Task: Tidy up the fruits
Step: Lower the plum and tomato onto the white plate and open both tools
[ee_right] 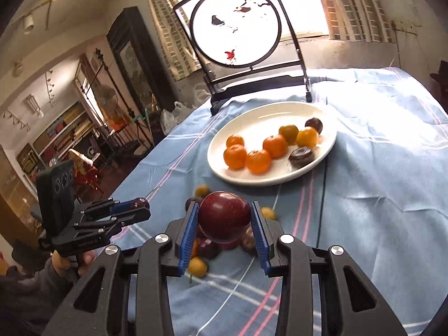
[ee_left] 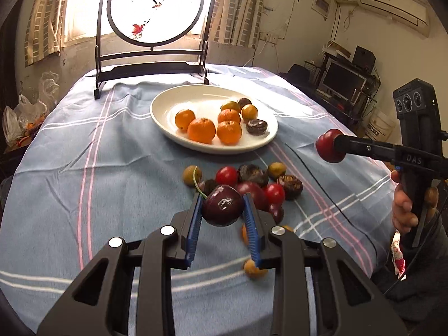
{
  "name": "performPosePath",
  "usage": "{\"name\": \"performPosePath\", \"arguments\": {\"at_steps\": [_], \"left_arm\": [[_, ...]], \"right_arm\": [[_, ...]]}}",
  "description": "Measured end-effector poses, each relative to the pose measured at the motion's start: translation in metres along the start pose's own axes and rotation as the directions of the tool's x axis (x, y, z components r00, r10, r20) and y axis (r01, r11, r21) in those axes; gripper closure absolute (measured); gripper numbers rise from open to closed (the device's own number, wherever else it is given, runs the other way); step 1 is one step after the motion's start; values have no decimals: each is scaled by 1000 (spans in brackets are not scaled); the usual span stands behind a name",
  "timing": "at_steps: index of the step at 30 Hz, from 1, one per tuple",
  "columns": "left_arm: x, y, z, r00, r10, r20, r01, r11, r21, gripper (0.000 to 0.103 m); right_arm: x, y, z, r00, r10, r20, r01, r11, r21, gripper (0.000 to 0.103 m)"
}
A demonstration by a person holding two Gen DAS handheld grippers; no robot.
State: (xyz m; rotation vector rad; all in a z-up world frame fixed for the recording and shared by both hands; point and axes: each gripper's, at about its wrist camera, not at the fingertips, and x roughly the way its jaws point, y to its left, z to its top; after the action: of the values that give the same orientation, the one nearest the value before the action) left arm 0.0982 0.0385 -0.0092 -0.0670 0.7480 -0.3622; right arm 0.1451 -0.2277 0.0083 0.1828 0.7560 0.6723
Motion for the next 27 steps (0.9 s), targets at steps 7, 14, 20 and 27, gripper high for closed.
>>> {"name": "performPosePath", "arguments": {"at_steps": [7,14,20,27], "left_arm": [[50,7,84,998,-62,18,63,998,-23,74],[132,22,133,992,-84,-95,75,993,-95,68],[131,38,129,992,-96,-80,82,983,-164,54],[66,11,73,995,-28,-101,27,1000,-11,49]], "right_arm": [[61,-49,60,997,-69,-26,71,990,121,65],[110,-64,78,990,-139,-31,142,982,128,46],[88,-64,69,987,-161,30,156,980,122,38],[54,-45,27,981,-195,23,194,980,52,38]]}}
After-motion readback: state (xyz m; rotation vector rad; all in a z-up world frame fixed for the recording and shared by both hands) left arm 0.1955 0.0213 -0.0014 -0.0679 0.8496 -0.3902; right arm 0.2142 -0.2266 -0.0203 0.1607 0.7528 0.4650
